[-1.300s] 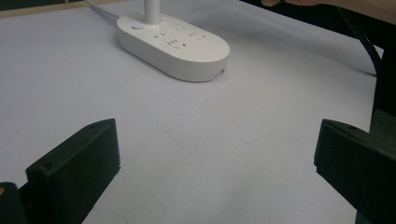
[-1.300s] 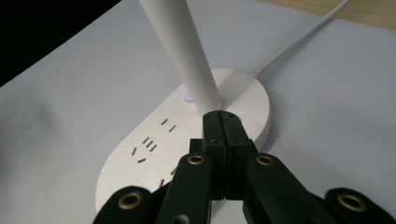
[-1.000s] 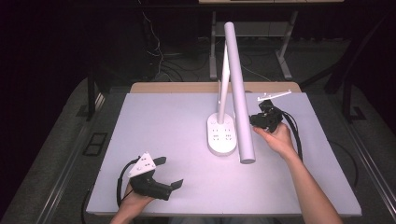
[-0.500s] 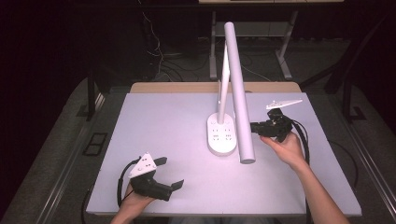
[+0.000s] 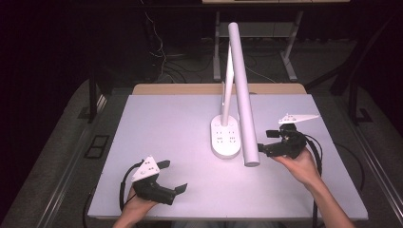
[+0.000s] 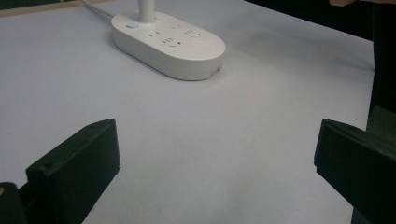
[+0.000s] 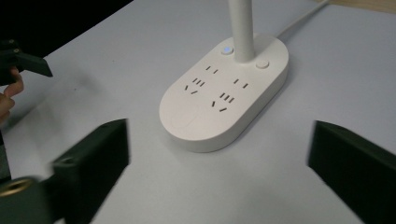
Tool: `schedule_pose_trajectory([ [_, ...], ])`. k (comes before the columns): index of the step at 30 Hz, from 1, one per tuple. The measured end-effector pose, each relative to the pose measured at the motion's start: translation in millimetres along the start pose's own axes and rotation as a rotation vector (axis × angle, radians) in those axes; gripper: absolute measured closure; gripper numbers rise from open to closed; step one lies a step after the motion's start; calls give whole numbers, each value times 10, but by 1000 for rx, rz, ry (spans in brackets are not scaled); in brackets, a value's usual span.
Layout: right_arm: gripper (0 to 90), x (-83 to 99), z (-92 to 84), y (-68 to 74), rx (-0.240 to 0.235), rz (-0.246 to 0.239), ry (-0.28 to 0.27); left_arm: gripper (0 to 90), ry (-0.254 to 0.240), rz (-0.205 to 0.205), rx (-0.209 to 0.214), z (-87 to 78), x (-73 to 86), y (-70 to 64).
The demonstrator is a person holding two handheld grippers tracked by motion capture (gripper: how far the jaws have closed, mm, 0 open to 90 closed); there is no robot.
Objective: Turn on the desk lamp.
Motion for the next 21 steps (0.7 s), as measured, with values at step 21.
schedule_pose_trajectory([
  [21,1,677,-318,67,0,74,-30,0,11,8,1,7,14,-8],
])
Point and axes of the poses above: each handheld gripper's, and its own axes: z roughly forward along the jaws, x roughly out of its underside, y roughly to its left, the point moved 10 cm from there along z, roughly forward along the jaws, and after that the axes turned 2 degrees about x, right-handed, at the moved point
